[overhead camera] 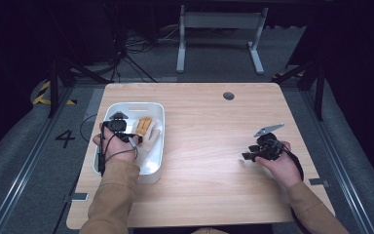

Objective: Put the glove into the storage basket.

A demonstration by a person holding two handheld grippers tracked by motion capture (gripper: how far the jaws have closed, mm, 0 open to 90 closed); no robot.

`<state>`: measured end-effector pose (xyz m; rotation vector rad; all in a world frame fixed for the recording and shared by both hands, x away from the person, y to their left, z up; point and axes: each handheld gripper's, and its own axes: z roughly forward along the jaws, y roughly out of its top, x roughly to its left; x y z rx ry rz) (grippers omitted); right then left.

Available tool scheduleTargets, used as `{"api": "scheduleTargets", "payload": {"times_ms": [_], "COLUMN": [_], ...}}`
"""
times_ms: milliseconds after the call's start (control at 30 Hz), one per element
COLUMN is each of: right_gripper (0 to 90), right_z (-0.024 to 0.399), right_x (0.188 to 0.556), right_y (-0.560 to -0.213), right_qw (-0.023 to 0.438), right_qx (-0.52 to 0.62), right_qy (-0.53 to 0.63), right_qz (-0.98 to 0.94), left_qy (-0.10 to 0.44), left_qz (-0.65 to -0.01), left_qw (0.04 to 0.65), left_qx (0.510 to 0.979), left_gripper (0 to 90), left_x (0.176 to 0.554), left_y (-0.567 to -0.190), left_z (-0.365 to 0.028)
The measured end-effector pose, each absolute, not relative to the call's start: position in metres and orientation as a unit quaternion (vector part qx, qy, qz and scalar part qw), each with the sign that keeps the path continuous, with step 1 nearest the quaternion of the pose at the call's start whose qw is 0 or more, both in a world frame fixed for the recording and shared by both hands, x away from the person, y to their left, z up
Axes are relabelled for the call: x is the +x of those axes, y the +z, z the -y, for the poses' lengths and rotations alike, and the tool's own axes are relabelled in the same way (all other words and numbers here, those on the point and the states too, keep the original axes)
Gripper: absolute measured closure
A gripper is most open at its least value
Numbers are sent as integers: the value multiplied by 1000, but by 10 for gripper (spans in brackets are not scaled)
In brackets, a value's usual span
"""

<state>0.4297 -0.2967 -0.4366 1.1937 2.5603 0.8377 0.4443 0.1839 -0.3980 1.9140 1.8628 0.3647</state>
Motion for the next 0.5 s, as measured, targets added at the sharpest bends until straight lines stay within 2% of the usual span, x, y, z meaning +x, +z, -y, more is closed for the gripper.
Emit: {"api": "scheduleTargets", "payload": {"times_ms": [267, 500], "right_gripper": [514, 510], "right_z": [300, 305], "right_x": [430, 426], "right_y": [-434, -434], "right_qw": [102, 105], "right_qx": [406, 410], "right_qy": [287, 288], "right_qz": [-862, -859], "left_qy": [165, 173], "left_qz": [-631, -549], "left_qw": [261, 320], "left_qx": [712, 753], "left_gripper": [222, 254], "left_x": [429, 404], "left_y": [-371, -344], "left_z": [-171, -141]}}
